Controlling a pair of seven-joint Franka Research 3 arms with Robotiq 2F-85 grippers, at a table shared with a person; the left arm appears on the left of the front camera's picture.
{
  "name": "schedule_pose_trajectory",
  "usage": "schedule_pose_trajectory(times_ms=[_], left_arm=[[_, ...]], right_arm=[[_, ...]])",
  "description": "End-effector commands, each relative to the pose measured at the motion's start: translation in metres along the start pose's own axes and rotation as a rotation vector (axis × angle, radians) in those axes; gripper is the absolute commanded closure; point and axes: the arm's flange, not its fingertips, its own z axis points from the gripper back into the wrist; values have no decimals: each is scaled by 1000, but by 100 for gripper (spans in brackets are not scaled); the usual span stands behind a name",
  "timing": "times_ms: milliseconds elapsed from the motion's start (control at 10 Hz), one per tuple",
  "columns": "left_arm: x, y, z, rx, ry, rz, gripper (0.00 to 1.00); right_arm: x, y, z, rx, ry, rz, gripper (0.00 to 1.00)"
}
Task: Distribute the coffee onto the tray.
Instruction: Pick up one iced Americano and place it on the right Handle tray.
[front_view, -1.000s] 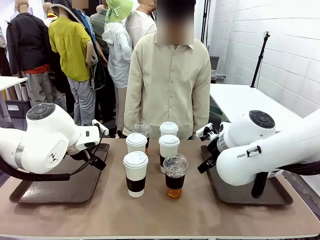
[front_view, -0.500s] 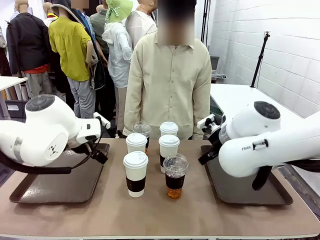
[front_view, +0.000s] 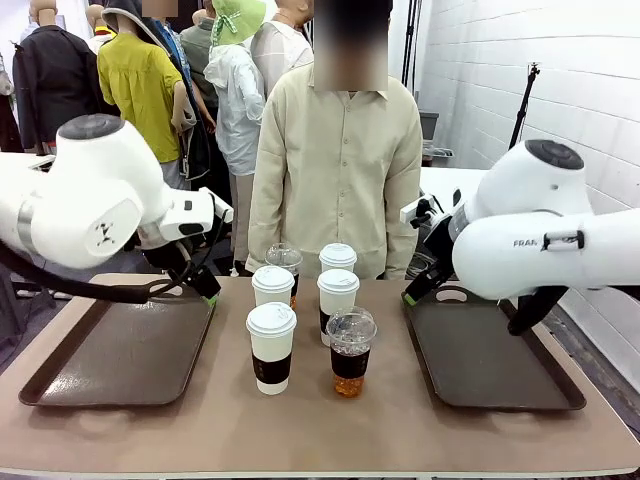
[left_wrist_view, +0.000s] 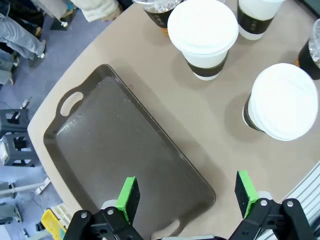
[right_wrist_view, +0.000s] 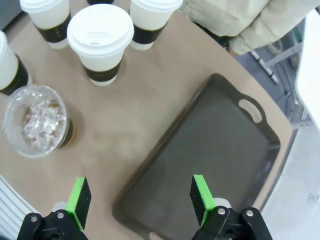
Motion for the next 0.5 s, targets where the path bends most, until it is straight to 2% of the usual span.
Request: schedule_pose_trajectory(times_ms=[0,200,400], left_arm=[[8,-2,15,41,43,5,0],[7,4,22,-16,55,-23,0],[0,11,35,-125,6,-114,0]], right_arm=[[2,-5,16,41,26,49,0],[-2,-4,28,91,0,88,0],[-10,-4,42,158,-87,124,0]])
